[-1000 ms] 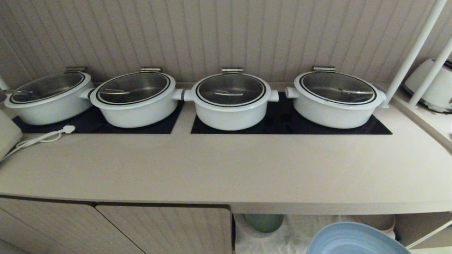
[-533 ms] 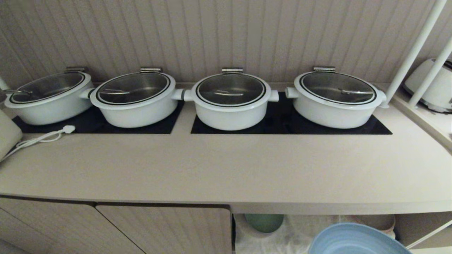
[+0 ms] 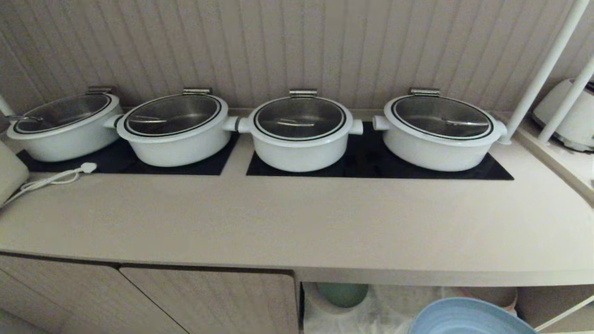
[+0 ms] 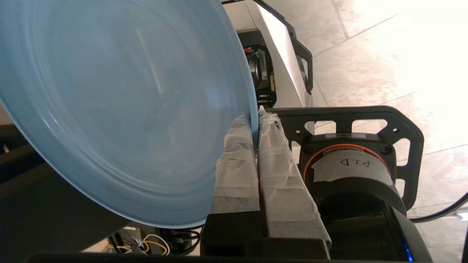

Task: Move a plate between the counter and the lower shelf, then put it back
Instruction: Put the plate in the cupboard

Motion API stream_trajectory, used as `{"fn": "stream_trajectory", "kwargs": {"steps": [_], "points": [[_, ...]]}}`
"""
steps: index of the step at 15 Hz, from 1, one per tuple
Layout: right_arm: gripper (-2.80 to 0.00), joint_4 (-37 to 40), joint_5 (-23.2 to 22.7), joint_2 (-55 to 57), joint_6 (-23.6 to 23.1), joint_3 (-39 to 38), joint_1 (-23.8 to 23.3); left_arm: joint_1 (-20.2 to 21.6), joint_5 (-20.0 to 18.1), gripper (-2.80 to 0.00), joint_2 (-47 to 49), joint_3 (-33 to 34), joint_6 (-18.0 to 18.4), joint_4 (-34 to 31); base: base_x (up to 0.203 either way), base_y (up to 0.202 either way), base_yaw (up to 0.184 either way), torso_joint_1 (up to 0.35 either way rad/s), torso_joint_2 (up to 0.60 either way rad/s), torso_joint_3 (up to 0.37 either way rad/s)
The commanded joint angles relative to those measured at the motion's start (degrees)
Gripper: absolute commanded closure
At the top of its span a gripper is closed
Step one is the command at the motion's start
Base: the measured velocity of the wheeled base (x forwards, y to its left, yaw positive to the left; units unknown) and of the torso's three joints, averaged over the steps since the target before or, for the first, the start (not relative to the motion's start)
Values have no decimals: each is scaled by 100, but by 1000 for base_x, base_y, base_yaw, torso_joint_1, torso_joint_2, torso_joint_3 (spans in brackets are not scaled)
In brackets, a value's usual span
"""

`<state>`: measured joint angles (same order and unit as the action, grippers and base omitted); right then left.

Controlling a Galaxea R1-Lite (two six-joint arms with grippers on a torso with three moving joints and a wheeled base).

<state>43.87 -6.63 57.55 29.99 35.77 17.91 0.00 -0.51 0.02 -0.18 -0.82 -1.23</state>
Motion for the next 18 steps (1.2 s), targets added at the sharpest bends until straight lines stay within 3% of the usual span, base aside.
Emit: {"fn": "stream_trajectory", "kwargs": {"steps": [1, 18], "points": [[0, 34, -5, -43, 16, -45, 2, 0, -2, 0, -2, 1, -6, 0, 0, -191, 4, 0, 0, 5], [0, 113, 4, -174, 86, -62, 2, 0, -2, 0, -2, 1, 3, 0, 0, -195, 0, 2, 2, 3]]}}
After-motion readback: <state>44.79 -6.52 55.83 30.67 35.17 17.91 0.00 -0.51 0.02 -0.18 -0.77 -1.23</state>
